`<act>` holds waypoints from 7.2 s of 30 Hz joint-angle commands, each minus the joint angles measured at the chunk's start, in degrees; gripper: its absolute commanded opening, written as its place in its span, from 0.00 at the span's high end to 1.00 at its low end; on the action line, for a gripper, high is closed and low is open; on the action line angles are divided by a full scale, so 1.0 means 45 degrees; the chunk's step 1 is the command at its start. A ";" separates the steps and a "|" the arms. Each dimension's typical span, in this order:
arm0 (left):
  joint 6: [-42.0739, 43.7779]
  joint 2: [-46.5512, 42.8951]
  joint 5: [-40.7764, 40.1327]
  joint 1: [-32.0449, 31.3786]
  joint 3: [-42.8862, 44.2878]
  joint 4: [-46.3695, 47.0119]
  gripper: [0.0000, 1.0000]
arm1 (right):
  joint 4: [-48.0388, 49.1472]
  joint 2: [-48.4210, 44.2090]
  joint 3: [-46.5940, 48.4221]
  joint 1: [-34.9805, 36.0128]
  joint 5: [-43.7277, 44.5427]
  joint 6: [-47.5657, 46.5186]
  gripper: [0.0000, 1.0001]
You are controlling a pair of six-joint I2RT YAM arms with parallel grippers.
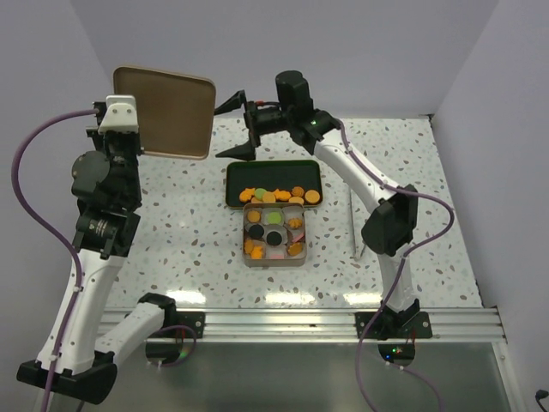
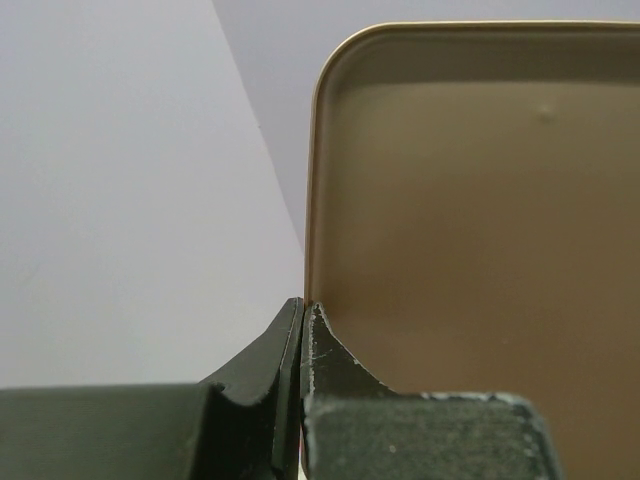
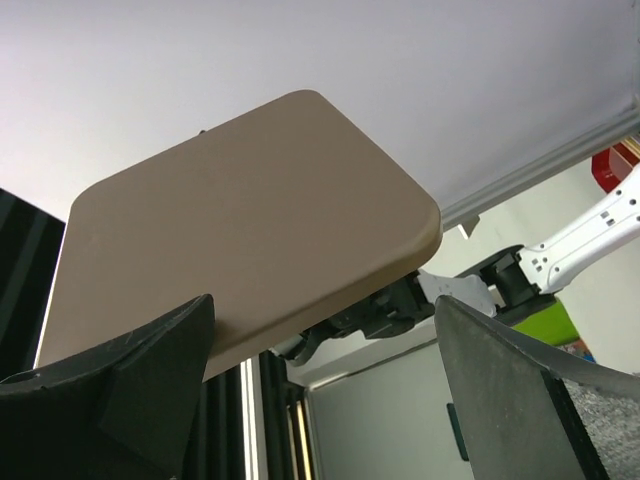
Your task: Pack the cookies
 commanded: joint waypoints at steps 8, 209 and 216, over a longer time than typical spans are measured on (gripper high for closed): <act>0.1024 -0.0162 -0.0960 -0.0622 -0.0003 0.1692 1.00 | 0.3373 0.0445 0.0416 0.0918 0.0059 0.3019 0.05; -1.6455 0.4838 1.3805 -0.1130 -1.1664 0.7923 0.05 | 0.0955 -0.4553 -1.6438 -0.3807 0.5293 -1.1587 0.52; -1.6826 0.4603 1.3551 -0.1658 -1.1664 0.7982 0.05 | -0.1015 -0.4866 -1.5814 -0.3573 0.6152 -1.1000 0.51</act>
